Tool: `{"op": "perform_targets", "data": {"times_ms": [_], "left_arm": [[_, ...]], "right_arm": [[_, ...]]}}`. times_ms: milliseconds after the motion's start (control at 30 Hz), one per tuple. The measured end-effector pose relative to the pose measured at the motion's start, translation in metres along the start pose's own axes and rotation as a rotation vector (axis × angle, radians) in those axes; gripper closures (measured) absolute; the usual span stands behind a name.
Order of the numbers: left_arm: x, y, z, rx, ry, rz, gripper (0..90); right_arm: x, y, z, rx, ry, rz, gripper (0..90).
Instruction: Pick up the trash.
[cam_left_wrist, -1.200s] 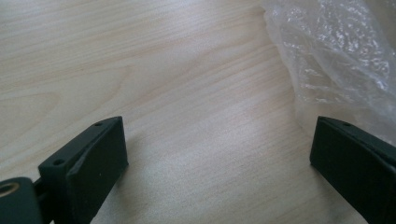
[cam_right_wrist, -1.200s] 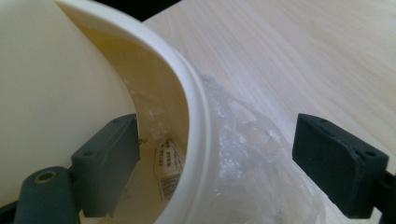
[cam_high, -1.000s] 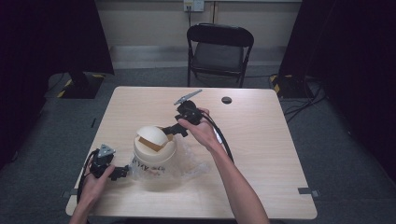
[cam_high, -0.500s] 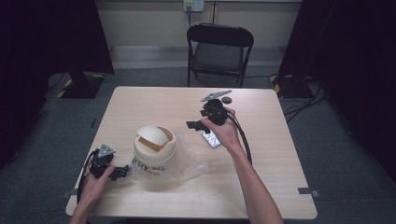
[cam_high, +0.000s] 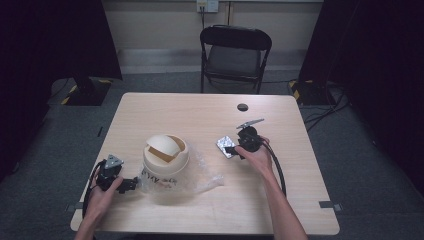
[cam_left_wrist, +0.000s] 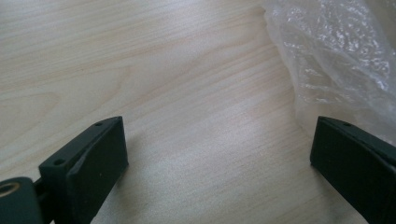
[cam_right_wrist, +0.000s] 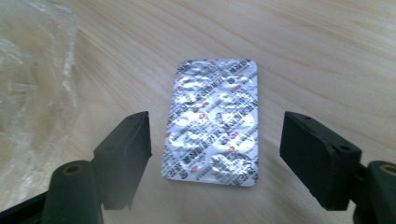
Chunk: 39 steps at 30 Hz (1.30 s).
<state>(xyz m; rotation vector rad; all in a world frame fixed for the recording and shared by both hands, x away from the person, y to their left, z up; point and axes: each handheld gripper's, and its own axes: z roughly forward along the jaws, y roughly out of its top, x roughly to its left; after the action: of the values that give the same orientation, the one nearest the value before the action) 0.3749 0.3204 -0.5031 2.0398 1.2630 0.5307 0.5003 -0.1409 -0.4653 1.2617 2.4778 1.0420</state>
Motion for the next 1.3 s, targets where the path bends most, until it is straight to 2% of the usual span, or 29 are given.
{"op": "perform_targets", "data": {"times_ms": [100, 267, 467, 667, 767, 800, 833, 967, 1000, 1033, 1067, 1300], "left_arm": [[0.000, 0.000, 0.000, 0.000, 0.000, 0.000, 3.4], [0.000, 0.000, 0.000, 0.000, 0.000, 0.000, 3.4], [0.000, 0.000, 0.000, 0.000, 0.000, 0.000, 3.4], [0.000, 0.000, 0.000, -0.002, 0.001, -0.002, 3.4], [0.000, 0.000, 0.000, -0.002, 0.001, -0.002, 3.4], [0.000, 0.000, 0.000, -0.002, 0.001, -0.002, 3.4], [0.000, 0.000, 0.000, -0.002, 0.000, -0.002, 3.4], [0.000, 0.000, 0.000, -0.002, 0.000, -0.002, 3.4], [0.000, 0.000, 0.000, -0.002, 0.000, -0.002, 3.4], [0.000, 0.000, 0.000, -0.002, 0.000, -0.002, 3.4], [0.000, 0.000, 0.000, -0.002, 0.000, -0.002, 3.4], [0.000, 0.000, 0.000, -0.002, 0.000, -0.002, 3.4]], "right_arm": [[-0.006, -0.004, 0.006, -0.003, -0.012, 0.005, 23.1], [-0.009, -0.008, 0.016, 0.007, -0.020, -0.005, 24.4], [-0.005, -0.007, 0.020, -0.001, -0.033, -0.024, 27.6], [-0.003, -0.009, 0.020, -0.010, -0.026, -0.019, 28.5], [0.003, -0.008, 0.022, -0.006, -0.026, -0.049, 34.1], [0.006, -0.007, 0.023, 0.003, -0.053, -0.079, 38.3], [0.008, -0.007, 0.023, 0.008, -0.060, -0.097, 40.0], [0.007, -0.007, 0.023, -0.003, -0.050, -0.086, 42.7], [0.005, -0.008, 0.020, -0.027, -0.021, -0.064, 52.6], [0.005, -0.008, 0.020, -0.027, -0.021, -0.064, 52.6], [0.005, -0.008, 0.019, -0.042, -0.013, -0.051, 56.3], [0.007, -0.011, 0.011, -0.060, 0.006, -0.056, 64.4]]}}
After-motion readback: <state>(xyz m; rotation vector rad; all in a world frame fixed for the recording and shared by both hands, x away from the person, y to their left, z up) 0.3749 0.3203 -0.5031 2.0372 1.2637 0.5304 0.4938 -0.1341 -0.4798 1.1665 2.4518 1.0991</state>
